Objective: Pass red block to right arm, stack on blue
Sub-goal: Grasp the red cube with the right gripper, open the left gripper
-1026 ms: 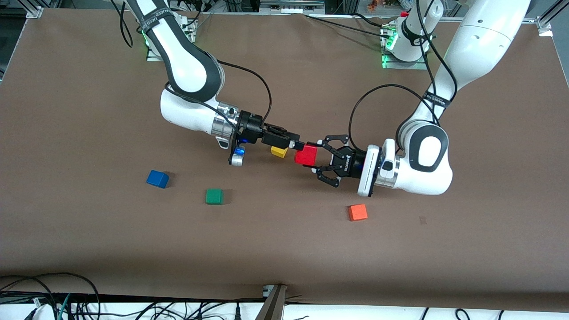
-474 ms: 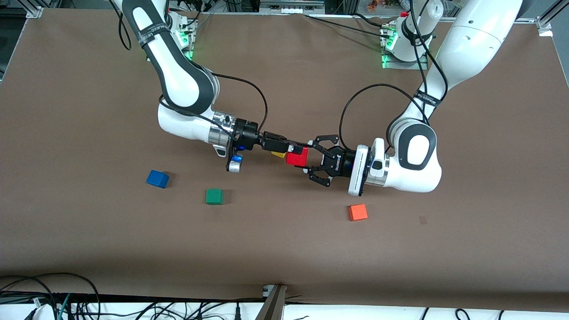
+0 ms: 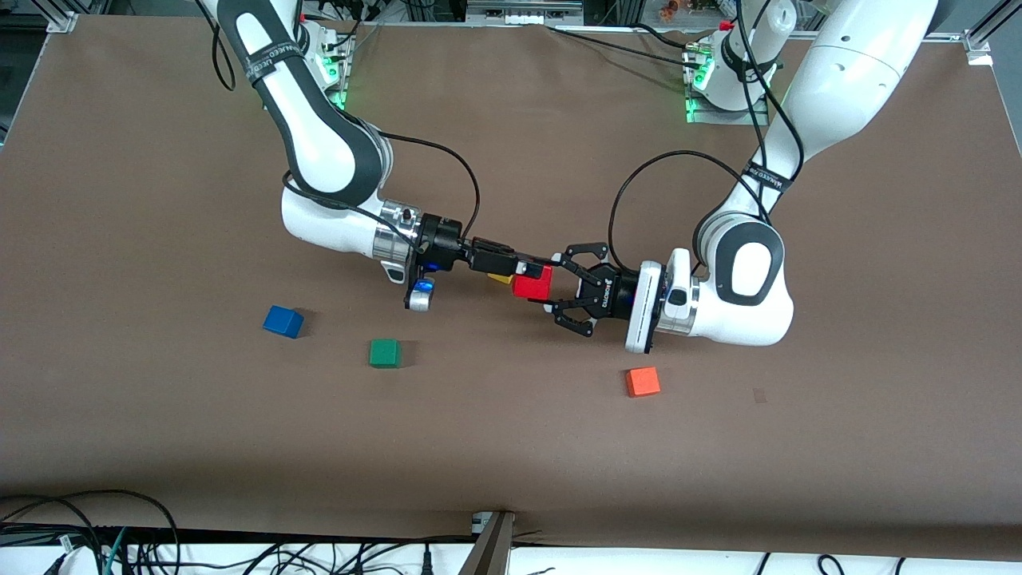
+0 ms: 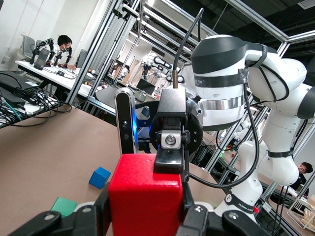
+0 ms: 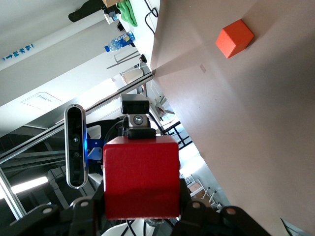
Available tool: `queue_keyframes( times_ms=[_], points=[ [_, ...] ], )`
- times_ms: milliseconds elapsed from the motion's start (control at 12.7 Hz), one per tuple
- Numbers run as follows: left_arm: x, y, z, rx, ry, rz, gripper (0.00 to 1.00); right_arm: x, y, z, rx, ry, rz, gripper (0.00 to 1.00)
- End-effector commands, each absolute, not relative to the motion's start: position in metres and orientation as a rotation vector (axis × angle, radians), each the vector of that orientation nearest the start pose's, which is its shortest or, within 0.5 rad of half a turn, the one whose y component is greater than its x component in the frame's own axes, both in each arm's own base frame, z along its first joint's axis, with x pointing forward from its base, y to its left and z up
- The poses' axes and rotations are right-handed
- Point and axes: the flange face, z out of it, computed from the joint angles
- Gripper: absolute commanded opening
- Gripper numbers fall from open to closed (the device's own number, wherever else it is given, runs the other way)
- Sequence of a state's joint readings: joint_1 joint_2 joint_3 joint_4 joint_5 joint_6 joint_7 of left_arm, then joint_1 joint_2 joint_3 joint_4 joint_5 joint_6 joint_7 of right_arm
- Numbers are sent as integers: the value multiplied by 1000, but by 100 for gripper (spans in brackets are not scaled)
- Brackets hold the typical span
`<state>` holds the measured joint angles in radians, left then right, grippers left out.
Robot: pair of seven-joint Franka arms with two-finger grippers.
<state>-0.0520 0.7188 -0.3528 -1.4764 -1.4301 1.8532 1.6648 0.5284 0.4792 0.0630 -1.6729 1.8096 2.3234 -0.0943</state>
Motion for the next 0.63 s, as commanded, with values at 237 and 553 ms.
queue_keyframes(
  times_ms=[237, 553],
  points=[
    [679, -260, 342, 1398, -912, 751, 100, 580, 393, 368, -1709, 563, 214, 0],
    [685, -193, 358, 1465, -999, 650, 100, 582, 384, 365, -1829, 520, 166, 0]
  ],
)
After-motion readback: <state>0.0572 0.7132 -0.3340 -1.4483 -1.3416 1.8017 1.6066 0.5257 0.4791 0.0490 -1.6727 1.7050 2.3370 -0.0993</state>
